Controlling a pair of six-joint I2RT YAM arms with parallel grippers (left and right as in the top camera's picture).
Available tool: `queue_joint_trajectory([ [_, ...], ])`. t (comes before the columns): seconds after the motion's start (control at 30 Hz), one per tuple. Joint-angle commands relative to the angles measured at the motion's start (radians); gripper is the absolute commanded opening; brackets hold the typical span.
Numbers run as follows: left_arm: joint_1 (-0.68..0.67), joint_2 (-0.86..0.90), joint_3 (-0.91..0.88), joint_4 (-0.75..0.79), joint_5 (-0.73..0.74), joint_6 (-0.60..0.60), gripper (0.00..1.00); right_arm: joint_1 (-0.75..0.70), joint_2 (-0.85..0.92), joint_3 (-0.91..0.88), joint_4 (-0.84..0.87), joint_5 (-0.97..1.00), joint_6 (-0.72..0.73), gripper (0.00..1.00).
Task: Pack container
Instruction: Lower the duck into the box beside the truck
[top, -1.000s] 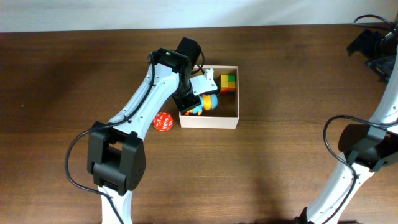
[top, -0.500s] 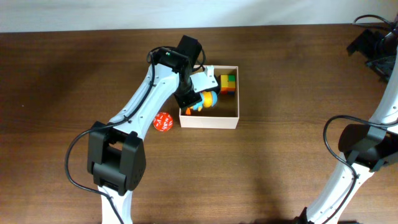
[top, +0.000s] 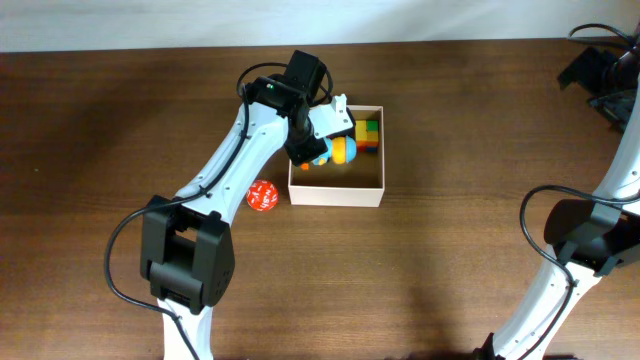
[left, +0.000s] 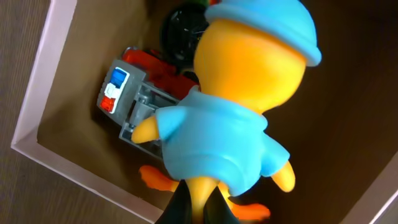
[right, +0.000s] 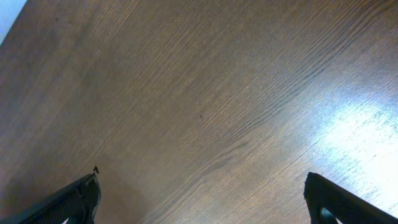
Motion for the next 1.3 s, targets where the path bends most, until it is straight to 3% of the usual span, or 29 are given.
queue_joint_trajectory([
  [0.0,0.005,0.003,0.017,0.01,-0.014,-0.005,0.02,0.005,0.0,0.01,-0.005,-0.001,0.0,0.99],
  [0.57,-0.018,-0.018,0.093,-0.008,-0.015,-0.006,0.02,0.005,0.0,0.01,-0.005,-0.001,0.0,0.99],
  [0.87,-0.018,-0.027,0.093,-0.129,-0.014,-0.006,0.02,0.005,0.0,0.01,-0.005,-0.001,0.0,0.99],
  [1.27,-0.019,-0.031,0.093,-0.123,-0.014,-0.01,0.02,0.005,0.0,0.01,-0.005,-0.001,0.0,0.99],
])
